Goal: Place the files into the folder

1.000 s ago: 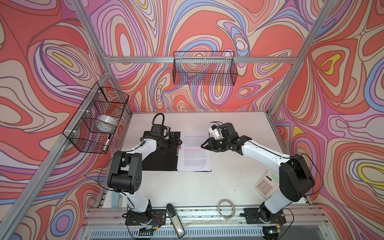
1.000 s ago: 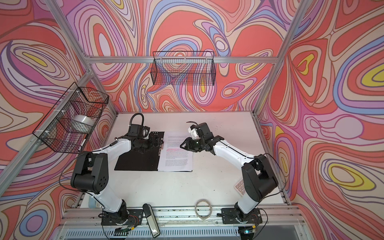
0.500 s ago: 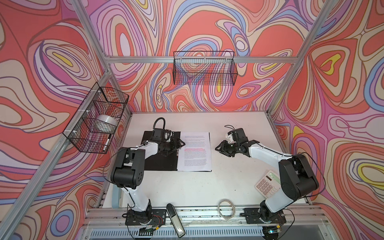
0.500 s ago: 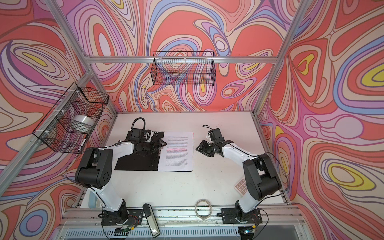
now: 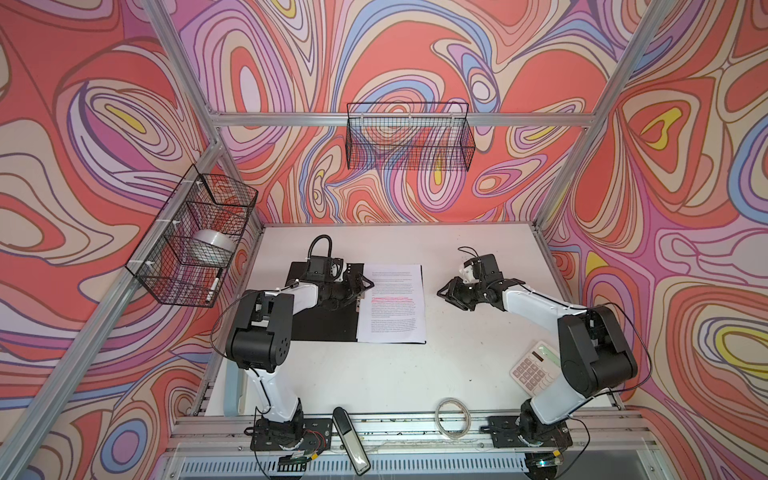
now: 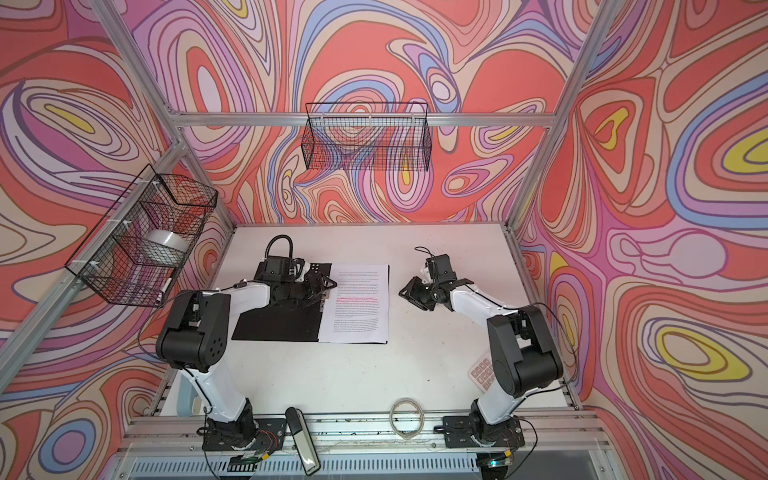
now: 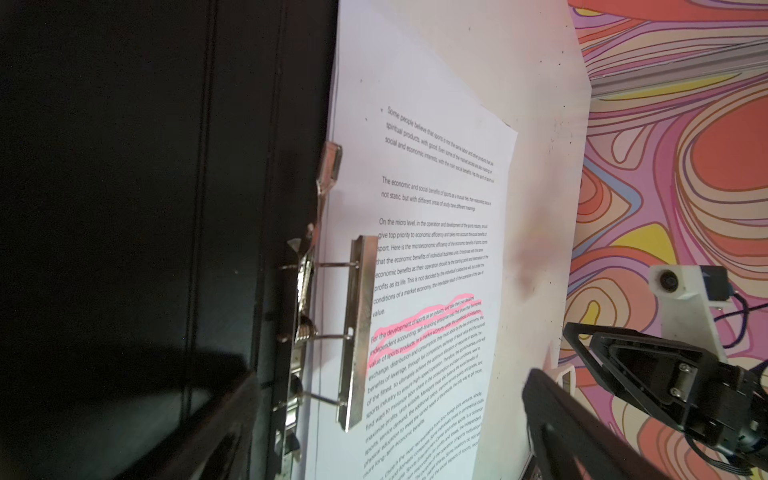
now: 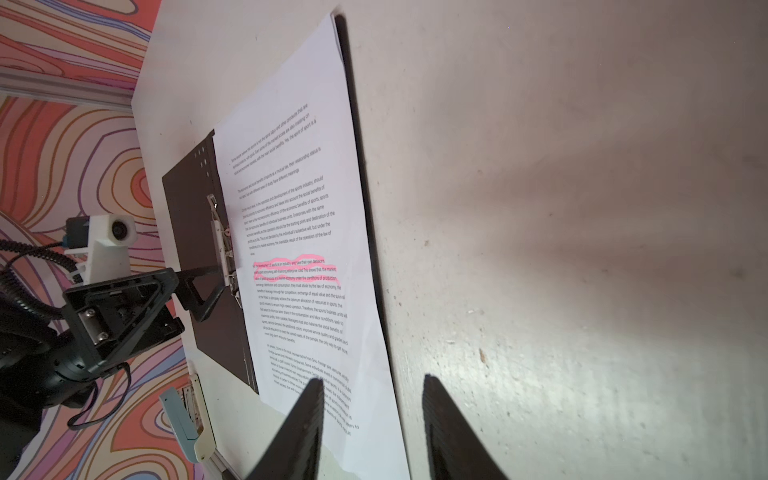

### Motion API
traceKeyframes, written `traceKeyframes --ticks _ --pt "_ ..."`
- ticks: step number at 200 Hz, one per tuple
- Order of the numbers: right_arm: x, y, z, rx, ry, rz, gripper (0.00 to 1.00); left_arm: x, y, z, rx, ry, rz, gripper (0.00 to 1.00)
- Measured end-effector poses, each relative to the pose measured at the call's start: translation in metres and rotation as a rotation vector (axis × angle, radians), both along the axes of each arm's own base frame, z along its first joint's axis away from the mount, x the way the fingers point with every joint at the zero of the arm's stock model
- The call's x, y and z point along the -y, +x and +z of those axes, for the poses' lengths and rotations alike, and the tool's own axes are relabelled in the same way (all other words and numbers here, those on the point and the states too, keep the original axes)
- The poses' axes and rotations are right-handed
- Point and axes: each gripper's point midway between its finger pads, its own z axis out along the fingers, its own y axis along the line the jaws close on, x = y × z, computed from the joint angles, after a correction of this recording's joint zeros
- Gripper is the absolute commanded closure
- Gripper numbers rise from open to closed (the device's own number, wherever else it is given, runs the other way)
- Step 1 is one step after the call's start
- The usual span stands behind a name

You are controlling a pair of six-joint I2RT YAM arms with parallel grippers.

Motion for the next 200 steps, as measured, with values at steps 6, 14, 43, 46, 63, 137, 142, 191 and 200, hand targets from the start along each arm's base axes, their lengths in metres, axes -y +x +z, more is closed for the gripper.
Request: traceKeyframes --ticks 6,14,43,46,63,137,142,191,200 --pt "0.006 0.001 -0.001 -0.002 -0.001 -0.012 0.58 0.003 -0.001 0.0 -0.005 -0.001 0.001 0.0" --pt "0.015 0.002 -0.004 -0.007 -0.003 -0.029 0.58 0.008 -0.002 0.0 -0.011 -0.001 -0.001 0.0" --pt "0.039 0.001 -0.013 -0.036 -0.017 -0.069 0.58 0.029 -0.005 0.003 -0.04 -0.008 0.007 0.0" --pt "0.04 0.001 -0.013 -0.038 -0.017 -0.071 0.58 0.03 -0.005 0.003 -0.042 -0.007 0.009 0.0" --pt "0.046 -0.001 -0.015 -0.049 -0.023 -0.071 0.58 0.039 -0.003 0.003 -0.066 -0.014 0.027 0.0" --pt "0.071 -0.011 -0.002 -0.054 -0.047 -0.081 0.58 0.088 0.025 0.004 -0.097 -0.046 0.045 0.0" --pt "0.073 -0.011 -0.001 -0.053 -0.048 -0.084 0.57 0.092 0.027 0.004 -0.096 -0.05 0.043 0.0" --pt "0.073 -0.005 -0.003 -0.06 -0.029 -0.052 0.55 0.085 0.023 0.005 -0.108 -0.055 0.061 0.0" --pt "0.071 -0.004 -0.007 -0.068 -0.019 -0.043 0.55 0.077 0.019 0.005 -0.116 -0.051 0.072 0.0"
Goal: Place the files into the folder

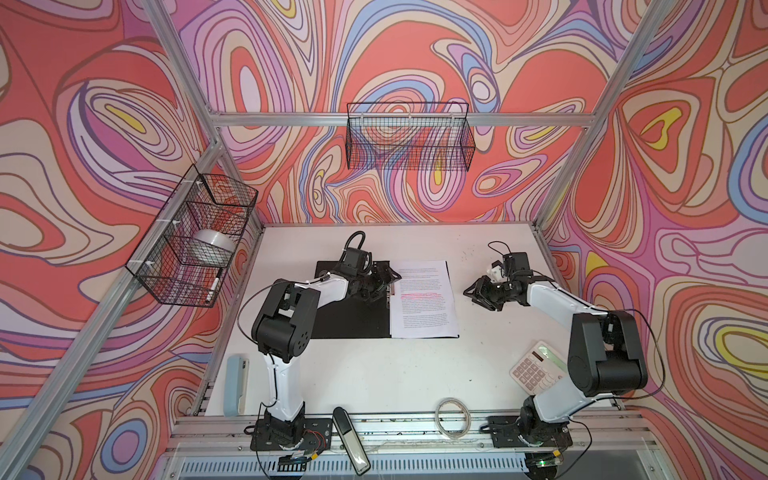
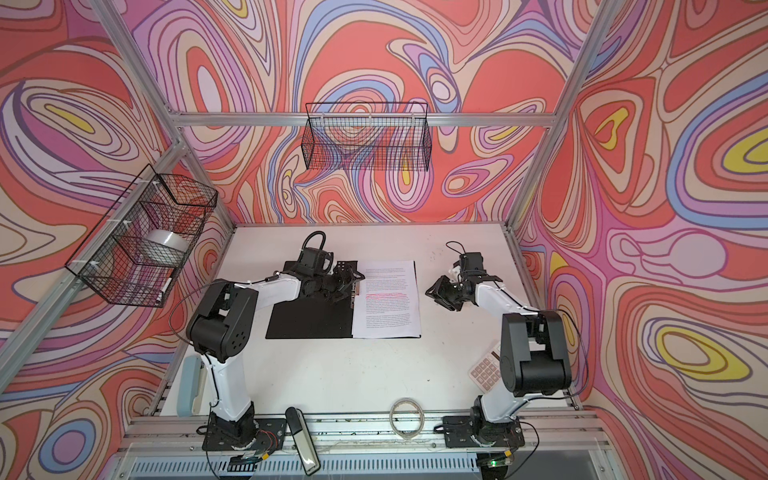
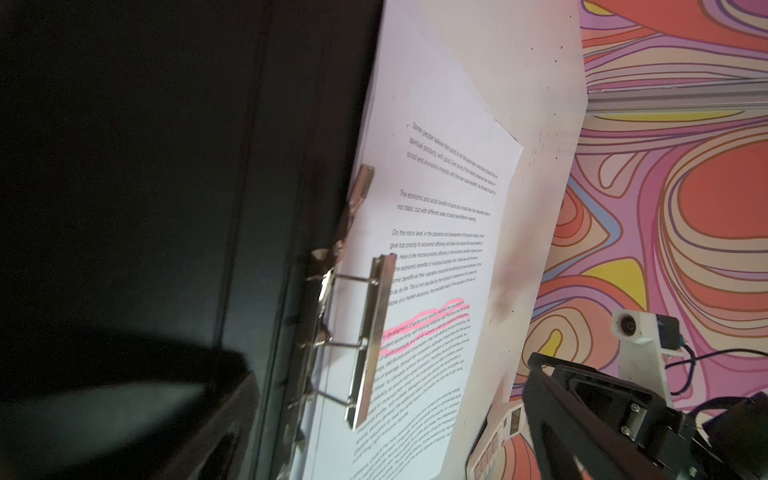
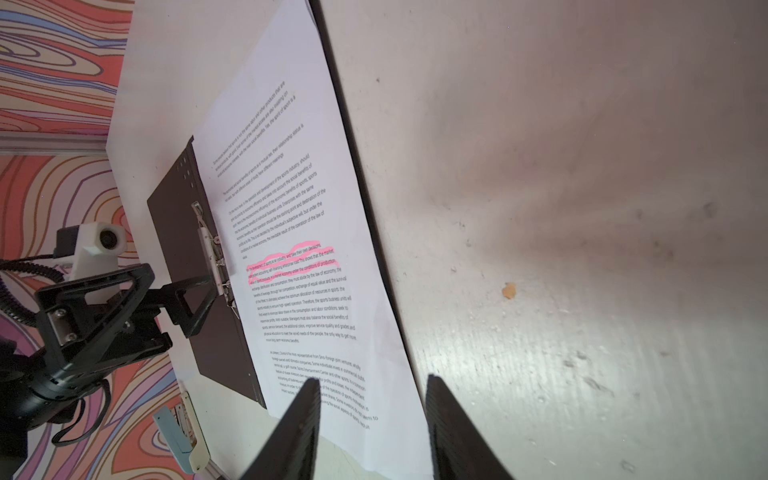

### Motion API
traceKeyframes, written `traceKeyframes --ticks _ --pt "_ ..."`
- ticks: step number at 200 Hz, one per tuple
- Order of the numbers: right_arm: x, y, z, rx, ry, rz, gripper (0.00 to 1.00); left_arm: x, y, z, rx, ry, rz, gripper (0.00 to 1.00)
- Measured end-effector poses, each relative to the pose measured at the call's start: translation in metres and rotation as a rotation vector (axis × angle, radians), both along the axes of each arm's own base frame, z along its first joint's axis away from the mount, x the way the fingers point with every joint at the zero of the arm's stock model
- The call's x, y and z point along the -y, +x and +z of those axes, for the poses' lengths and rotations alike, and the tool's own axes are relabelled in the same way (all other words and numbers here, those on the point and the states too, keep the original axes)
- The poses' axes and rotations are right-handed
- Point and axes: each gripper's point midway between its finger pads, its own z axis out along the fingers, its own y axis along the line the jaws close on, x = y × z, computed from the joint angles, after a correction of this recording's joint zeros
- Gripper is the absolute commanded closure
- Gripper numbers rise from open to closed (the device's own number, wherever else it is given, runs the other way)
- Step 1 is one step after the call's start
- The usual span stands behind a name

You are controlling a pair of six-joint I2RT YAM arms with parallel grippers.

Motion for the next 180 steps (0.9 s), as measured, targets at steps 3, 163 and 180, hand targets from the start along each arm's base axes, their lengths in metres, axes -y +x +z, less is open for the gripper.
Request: traceKeyframes --ticks 3,163,180 --pt "-0.001 0.0 -0.002 -0.003 0.004 0.003 0.55 -0.003 -0.001 0.001 -0.001 0.003 0.003 0.0" --pt "-0.034 -0.001 -0.046 -0.122 0.209 0.156 0.54 -0.008 -0.024 -0.004 -0.014 -0.043 -0.063 0.0" --pt "-0.035 -0.003 -0.046 -0.126 0.213 0.164 0.54 -0.007 -0.023 -0.004 -0.011 -0.053 -0.065 0.0"
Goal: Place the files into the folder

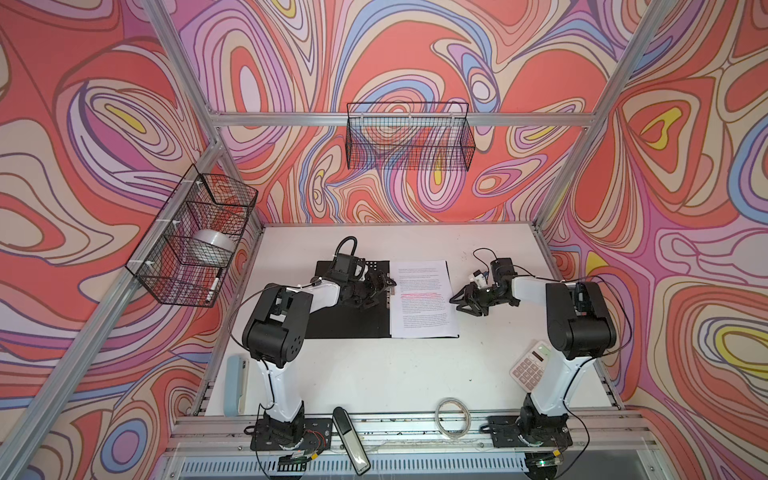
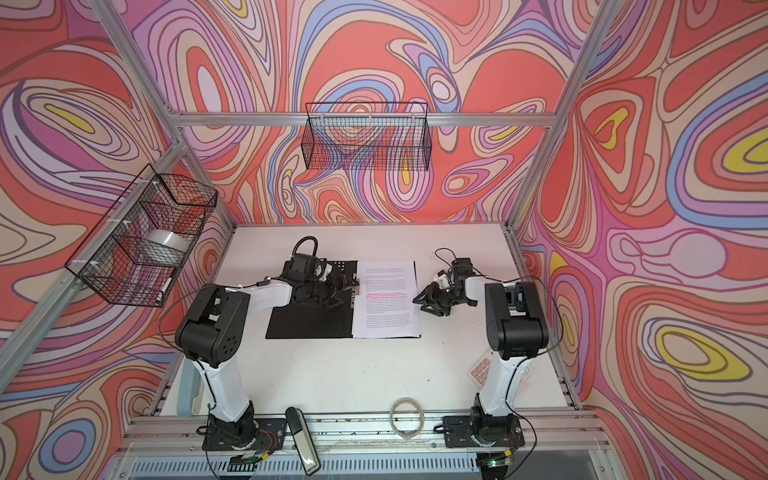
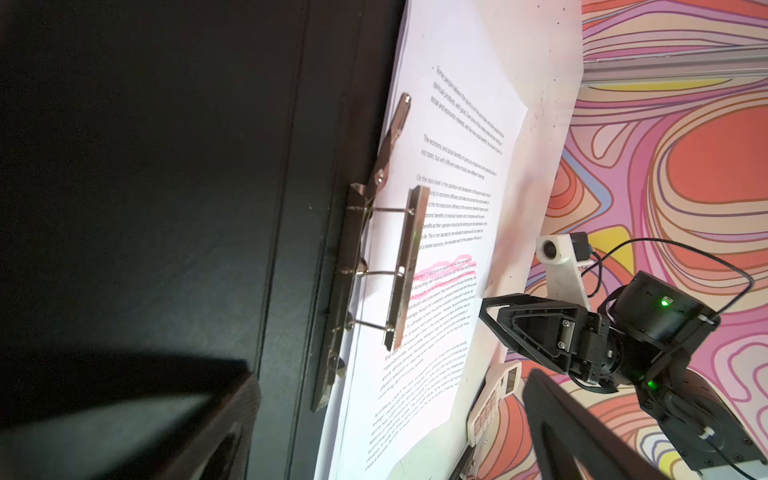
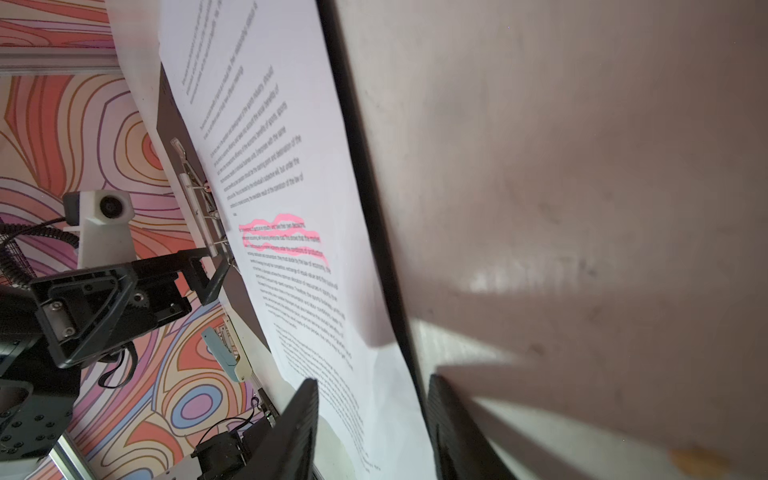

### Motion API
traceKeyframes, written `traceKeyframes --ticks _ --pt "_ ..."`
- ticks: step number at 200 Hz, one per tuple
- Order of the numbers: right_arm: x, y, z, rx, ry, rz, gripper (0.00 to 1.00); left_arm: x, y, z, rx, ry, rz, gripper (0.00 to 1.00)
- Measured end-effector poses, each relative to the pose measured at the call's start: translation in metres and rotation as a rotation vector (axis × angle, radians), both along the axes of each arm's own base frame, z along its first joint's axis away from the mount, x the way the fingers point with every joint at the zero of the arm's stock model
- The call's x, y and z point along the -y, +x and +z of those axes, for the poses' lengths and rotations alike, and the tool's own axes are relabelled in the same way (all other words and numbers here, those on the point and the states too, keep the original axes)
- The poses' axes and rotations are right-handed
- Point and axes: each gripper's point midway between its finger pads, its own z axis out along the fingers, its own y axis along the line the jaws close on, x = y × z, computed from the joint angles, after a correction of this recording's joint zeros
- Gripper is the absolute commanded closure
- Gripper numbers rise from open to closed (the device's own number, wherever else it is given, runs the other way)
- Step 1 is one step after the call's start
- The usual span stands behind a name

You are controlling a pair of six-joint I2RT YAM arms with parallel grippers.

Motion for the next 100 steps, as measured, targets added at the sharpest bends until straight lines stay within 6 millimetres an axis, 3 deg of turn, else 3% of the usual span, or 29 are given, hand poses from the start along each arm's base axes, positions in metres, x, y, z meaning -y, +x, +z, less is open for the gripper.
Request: traceKeyframes --ticks 100 --pt "-0.0051 -0.0036 0.0094 -0.003 0.032 0.041 0.55 0.0039 0.0048 0.0002 0.002 -0.025 0.0 0.0"
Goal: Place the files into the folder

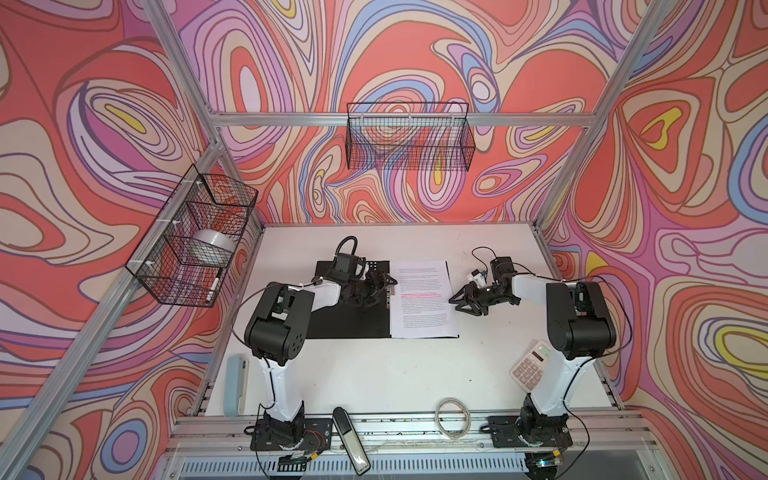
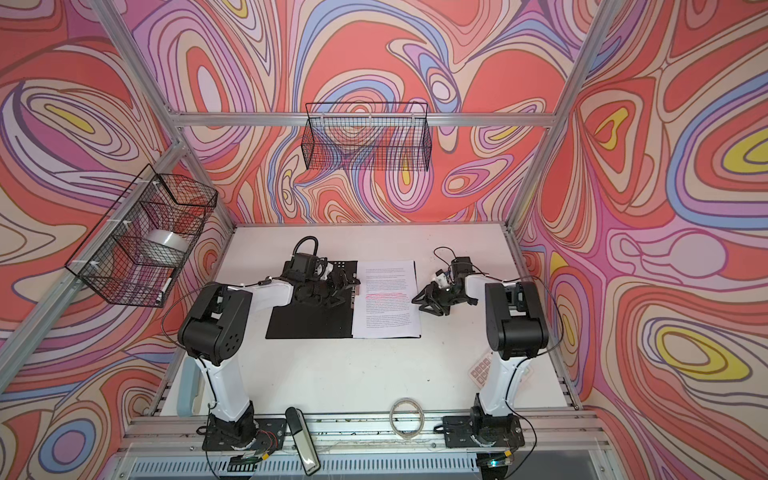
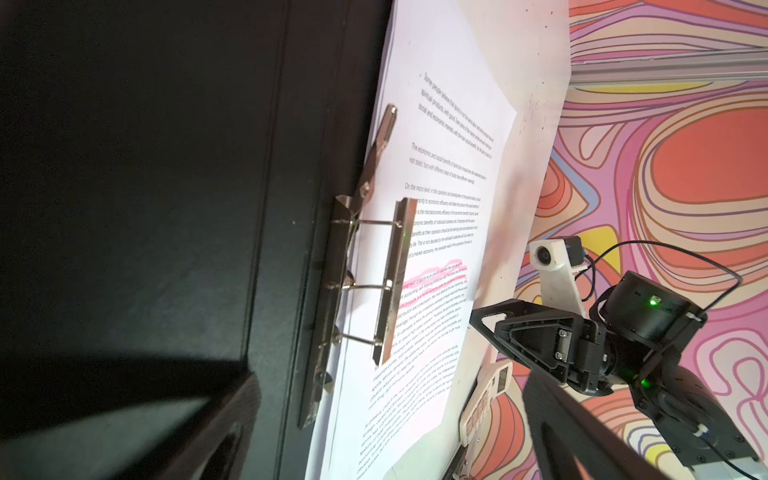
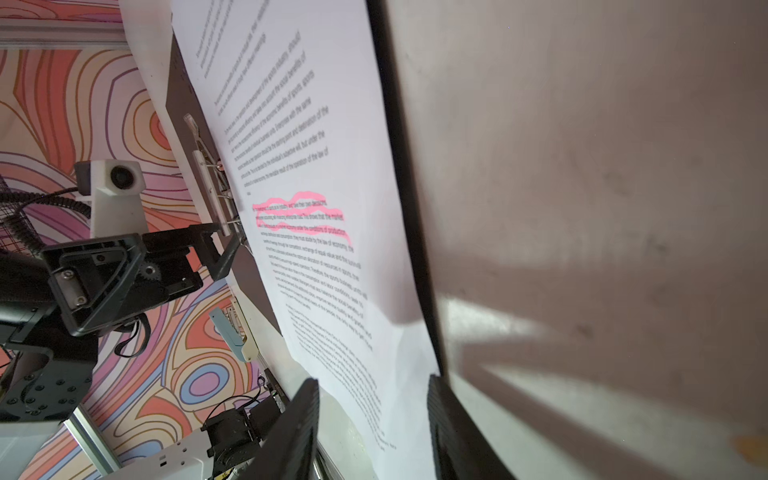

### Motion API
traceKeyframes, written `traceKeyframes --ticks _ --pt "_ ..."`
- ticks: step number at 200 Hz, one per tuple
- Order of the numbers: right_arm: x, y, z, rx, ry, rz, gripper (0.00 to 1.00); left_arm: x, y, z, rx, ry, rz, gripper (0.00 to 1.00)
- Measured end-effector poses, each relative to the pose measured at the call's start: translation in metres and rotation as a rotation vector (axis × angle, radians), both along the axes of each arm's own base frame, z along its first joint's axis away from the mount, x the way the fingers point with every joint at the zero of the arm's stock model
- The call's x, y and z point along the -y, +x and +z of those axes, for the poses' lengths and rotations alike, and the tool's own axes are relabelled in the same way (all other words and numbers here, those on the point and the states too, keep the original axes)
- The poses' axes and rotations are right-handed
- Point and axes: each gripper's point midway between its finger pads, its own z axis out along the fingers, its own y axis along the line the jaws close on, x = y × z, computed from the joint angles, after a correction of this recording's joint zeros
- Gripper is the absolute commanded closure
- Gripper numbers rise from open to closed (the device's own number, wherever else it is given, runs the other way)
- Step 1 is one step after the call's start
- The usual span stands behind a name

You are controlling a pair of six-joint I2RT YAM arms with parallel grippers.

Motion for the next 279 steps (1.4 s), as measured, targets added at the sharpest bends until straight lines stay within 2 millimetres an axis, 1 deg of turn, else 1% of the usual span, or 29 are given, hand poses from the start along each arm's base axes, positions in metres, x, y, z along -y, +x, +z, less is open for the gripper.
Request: traceKeyframes --ticks 21,93,125,161,182,196,213,230,242,250,263,271,279 --pt "-0.002 0.001 0.001 0.0 0.007 0.009 0.55 0.0 0.001 0.0 0.0 -0.003 0.002 0.0" --pt "-0.016 -0.005 -0.008 -0.038 0.006 0.053 0.55 0.002 0.002 0.0 -0.003 -0.016 0.002 0.0" --pt "-0.021 -0.006 -0.008 -0.039 0.003 0.074 0.55 0.003 0.003 0.0 -0.003 -0.021 0.003 0.0" --pt "-0.02 -0.006 -0.008 -0.04 -0.02 0.079 0.55 0.003 0.003 0.0 -0.003 -0.021 0.003 0.0" --pt "-0.019 -0.002 -0.001 -0.028 -0.034 0.076 0.55 0.002 0.003 0.0 -0.004 -0.021 0.003 0.0" --pt "-0.019 0.003 0.01 0.001 -0.038 0.074 0.55 0.001 0.003 0.001 -0.007 -0.02 0.007 0.0" --pt "-0.018 0.013 0.034 0.058 -0.043 0.07 0.55 -0.005 0.003 0.001 -0.018 -0.013 0.013 0.0" --pt "-0.02 0.025 0.067 0.14 -0.044 0.068 0.55 -0.017 0.002 0.003 -0.032 0.003 0.028 0.0" --pt "-0.022 0.034 0.09 0.197 -0.048 0.072 0.56 -0.029 0.001 0.008 -0.03 0.022 0.034 0.0" --pt "-0.026 0.04 0.106 0.237 -0.055 0.081 0.56 -0.037 0.001 0.013 -0.02 0.04 0.033 0.0" --pt "-0.037 0.05 0.129 0.302 -0.071 0.106 0.56 -0.048 0.001 0.03 0.028 0.075 0.014 0.0" --pt "-0.047 0.055 0.141 0.336 -0.078 0.13 0.56 -0.055 0.002 0.046 0.083 0.111 -0.012 0.0" --pt "-0.062 0.06 0.153 0.375 -0.082 0.163 0.56 -0.061 0.002 0.062 0.138 0.147 -0.042 0.0"
